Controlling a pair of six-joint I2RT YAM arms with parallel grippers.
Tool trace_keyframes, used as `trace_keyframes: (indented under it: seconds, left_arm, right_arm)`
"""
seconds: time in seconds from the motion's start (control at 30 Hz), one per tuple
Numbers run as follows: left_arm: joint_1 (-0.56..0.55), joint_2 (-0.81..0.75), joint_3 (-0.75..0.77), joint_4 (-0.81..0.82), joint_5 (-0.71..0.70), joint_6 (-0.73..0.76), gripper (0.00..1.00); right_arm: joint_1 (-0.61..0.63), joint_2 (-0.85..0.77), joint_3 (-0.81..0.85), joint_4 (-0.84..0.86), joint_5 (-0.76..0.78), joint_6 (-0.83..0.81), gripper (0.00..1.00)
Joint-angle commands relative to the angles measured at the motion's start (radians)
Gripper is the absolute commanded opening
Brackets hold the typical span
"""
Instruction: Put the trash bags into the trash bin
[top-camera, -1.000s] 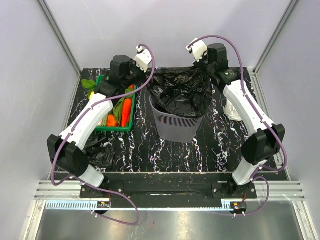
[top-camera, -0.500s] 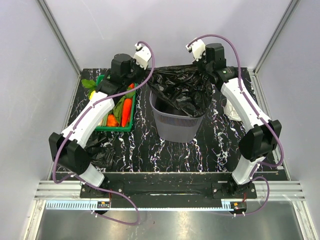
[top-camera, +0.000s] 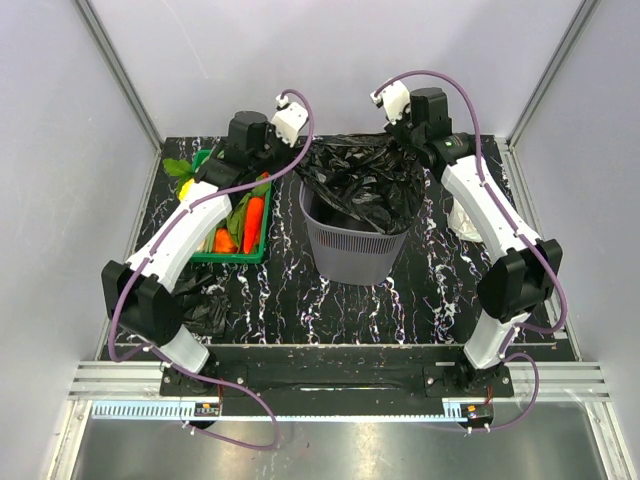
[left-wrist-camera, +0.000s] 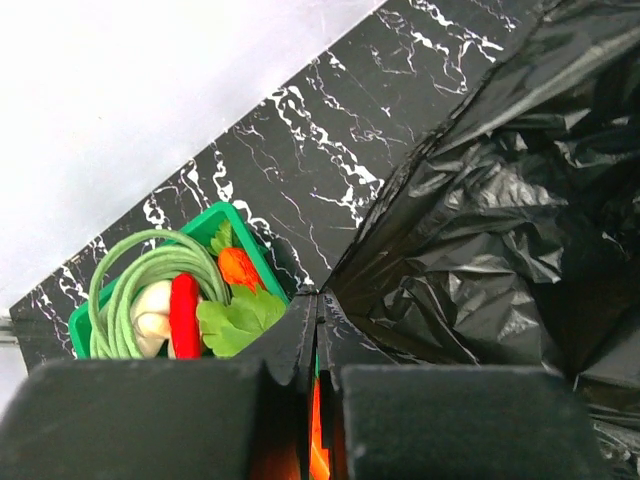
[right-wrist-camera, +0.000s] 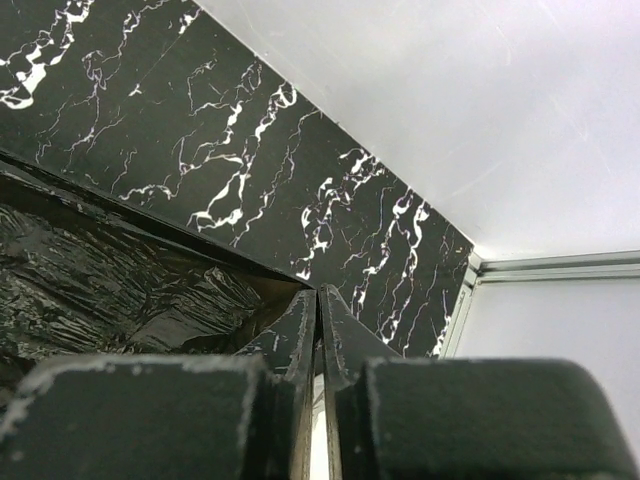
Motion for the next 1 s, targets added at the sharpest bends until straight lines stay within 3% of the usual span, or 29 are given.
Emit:
trace_keyframes:
  seconds: [0.0, 0.33, 0.5, 0.87, 0.97]
  left_arm:
    - [-0.001, 0.005, 0.004, -0.035, 0.038, 0.018, 0.0]
    - [-0.007, -0.01, -0.028, -0.083, 0.121, 0.037, 0.0]
    - [-0.007, -0.035, -0.042, -0.101, 0.142, 0.045, 0.0]
    - [-0.008, -0.073, -0.068, -0.101, 0.17, 0.038, 0.0]
    - [-0.007, -0.081, -0.074, -0.101, 0.173, 0.036, 0.0]
  right_arm:
    - [-0.006, 0.016, 0.008, -0.006, -0.031, 0.0, 0.1]
    - [-0.006, 0.0, -0.048, -0.002, -0.03, -0.001, 0.07]
    - [-0.008, -0.006, -0.058, 0.0, -0.033, 0.003, 0.2]
    - [-0.008, -0.046, -0.091, 0.009, -0.011, 0.012, 0.26]
    - [-0.009, -0.061, -0.089, 0.012, 0.004, 0.015, 0.33]
